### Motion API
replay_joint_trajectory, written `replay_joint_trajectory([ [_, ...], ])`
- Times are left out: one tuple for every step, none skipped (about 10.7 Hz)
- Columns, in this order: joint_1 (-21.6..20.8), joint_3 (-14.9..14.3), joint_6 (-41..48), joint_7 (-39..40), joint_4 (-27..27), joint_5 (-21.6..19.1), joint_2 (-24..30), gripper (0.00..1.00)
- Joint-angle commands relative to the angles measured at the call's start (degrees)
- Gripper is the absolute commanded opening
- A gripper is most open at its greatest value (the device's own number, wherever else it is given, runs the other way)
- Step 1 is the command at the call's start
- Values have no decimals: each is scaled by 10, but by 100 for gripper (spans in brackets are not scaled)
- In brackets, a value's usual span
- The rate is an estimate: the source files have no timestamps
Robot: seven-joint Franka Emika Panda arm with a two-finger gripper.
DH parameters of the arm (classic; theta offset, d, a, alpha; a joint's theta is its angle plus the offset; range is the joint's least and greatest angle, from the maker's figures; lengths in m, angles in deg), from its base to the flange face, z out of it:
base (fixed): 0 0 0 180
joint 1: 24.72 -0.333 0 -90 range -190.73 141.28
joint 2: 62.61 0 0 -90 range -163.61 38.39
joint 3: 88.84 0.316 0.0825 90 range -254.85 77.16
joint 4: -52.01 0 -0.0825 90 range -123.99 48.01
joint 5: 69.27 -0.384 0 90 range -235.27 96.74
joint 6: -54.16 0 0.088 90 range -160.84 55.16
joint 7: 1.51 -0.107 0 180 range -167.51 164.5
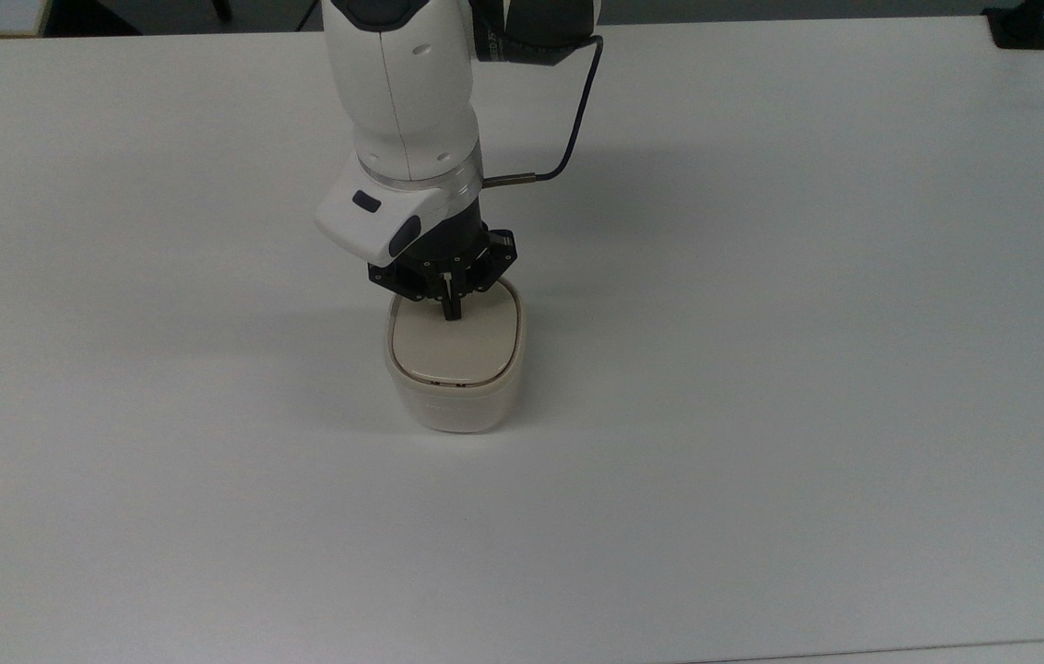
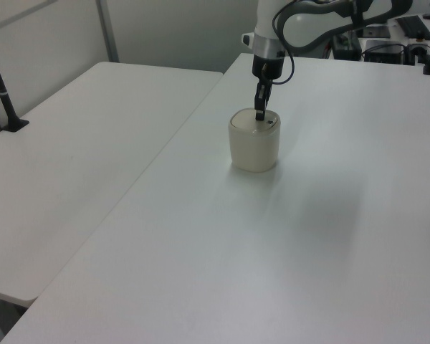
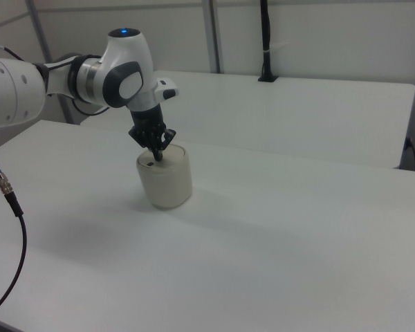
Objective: Open the trash bin
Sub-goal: 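Press down on the lid tab with the gripper fingers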
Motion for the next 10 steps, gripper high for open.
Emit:
replay_joint_trajectory([
  [-17,-6,-9,-7,-8,0,-11,3],
  [-17,-6,-9,-6,-8,2,-15,3],
  [-16,-6,-9,-5,-8,3,-15,3],
  [-16,-6,-8,-5,-9,4,-16,3],
  [-17,-7,-5,-5,-13,4,-14,3],
  [-14,-10,11,-3,-15,4,1,3],
  [-7,-12,51,0,-12,4,28,4],
  [5,-13,96,0,-11,4,61,9],
  [14,-13,131,0,-11,4,80,16],
  [20,-14,167,-3,-11,4,99,38],
])
